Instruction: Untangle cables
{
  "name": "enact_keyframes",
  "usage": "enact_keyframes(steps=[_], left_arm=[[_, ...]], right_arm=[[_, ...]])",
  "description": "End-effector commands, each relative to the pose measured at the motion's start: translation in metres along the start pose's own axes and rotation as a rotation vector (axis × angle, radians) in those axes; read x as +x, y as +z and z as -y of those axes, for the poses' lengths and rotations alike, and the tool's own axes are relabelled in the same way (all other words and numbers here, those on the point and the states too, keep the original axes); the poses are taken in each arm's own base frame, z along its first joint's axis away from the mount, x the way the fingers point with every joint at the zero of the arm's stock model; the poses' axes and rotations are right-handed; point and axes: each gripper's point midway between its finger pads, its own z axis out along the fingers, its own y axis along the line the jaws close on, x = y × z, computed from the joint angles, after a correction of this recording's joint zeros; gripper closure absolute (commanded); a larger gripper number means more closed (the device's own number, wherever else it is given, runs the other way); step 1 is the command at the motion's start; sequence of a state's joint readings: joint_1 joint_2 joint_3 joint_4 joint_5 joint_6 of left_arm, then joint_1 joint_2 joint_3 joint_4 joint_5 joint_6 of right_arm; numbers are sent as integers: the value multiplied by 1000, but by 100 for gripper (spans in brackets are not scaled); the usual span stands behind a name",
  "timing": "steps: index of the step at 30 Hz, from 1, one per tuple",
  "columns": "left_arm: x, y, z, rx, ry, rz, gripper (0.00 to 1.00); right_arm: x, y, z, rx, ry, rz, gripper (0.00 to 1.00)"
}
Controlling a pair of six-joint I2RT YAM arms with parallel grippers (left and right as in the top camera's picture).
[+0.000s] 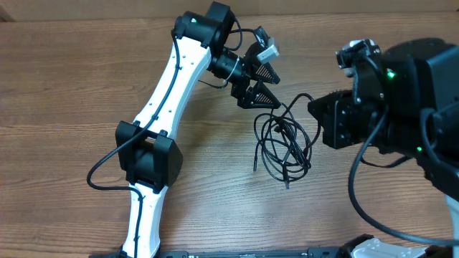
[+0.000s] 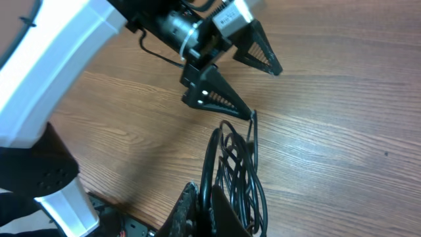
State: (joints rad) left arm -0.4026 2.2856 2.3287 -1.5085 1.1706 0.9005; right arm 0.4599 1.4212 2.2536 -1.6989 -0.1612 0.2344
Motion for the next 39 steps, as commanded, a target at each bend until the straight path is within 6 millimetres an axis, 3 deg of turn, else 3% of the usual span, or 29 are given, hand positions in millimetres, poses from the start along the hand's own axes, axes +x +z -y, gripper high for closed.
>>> enact_keyframes(steps=[1,3,9,12,16,24,31,39], left_arm=[[-2,13,7,39,74,5,2],[-2,16,9,46,94,1,9],[-3,22,13,58,102,-6,6],[-2,22,12,55,96,-11,0],[0,21,11,50,65,-18,0],[3,18,7,29,9,-32,0],[1,18,8,38,-1,-21,0],[4,26,9,39,4,-45,0]], right_arm=[[0,-23,-8,-42,-33,64,96],[2,-30,-9,-47,-37,82,96],[5,-47,-7,-38,-44,130,96],[2,-49,4,26,-38,155,96],[-5,-53,27,158,1,200,96],[-11,-57,45,234,69,233,96],[-15,-49,52,263,89,217,96],[-23,-34,40,192,83,193,96]])
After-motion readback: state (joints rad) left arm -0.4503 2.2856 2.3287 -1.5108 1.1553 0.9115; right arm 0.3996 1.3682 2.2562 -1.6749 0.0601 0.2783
